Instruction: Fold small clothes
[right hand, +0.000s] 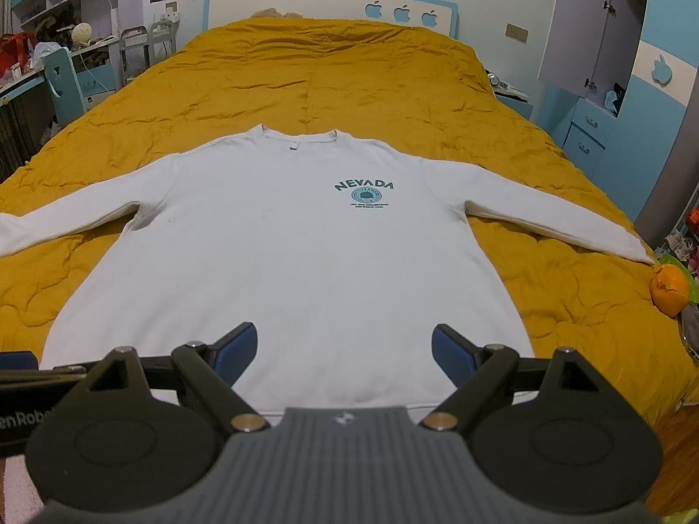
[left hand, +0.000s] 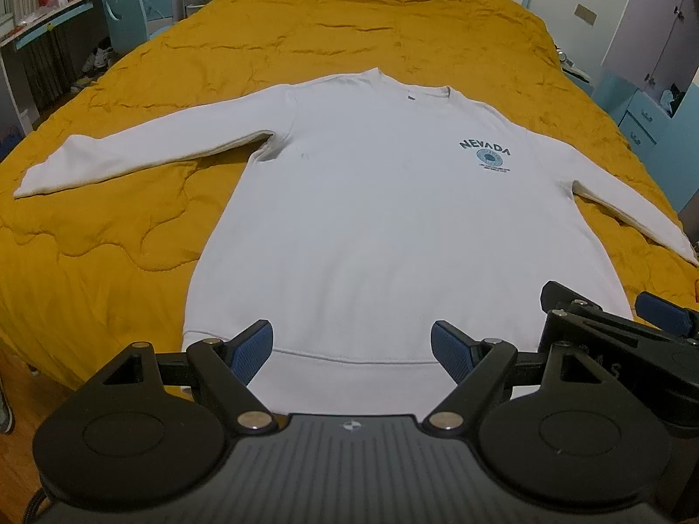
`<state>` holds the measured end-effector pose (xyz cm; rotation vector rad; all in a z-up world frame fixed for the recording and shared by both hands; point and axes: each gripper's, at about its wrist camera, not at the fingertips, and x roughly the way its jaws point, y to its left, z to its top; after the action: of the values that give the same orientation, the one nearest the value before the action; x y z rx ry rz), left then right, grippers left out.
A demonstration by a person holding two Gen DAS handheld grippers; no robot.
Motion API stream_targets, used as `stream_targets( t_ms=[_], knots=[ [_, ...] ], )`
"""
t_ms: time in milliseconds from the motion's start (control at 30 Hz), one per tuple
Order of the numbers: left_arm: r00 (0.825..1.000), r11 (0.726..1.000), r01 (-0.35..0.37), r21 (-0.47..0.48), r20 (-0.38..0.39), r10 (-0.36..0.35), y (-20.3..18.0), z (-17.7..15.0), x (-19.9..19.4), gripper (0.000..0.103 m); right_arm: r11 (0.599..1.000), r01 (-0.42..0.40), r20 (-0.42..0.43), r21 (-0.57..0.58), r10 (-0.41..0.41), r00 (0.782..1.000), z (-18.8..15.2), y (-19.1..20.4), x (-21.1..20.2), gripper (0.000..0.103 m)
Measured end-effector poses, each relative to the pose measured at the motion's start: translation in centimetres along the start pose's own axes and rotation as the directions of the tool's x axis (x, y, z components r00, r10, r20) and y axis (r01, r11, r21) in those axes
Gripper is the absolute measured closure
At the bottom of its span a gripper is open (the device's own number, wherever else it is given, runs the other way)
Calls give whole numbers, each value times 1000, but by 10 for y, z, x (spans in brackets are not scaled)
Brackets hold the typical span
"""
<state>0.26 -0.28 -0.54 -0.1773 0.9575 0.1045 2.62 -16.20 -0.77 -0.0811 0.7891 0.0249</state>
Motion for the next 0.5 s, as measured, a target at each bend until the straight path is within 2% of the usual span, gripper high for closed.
stream_targets(
  t_ms=[500],
  knots=[
    [1000,1000,0,-1,-3,0,0,0,0,7,1000,2,0,-2,-2,1000,-1,0,1,20]
  ],
)
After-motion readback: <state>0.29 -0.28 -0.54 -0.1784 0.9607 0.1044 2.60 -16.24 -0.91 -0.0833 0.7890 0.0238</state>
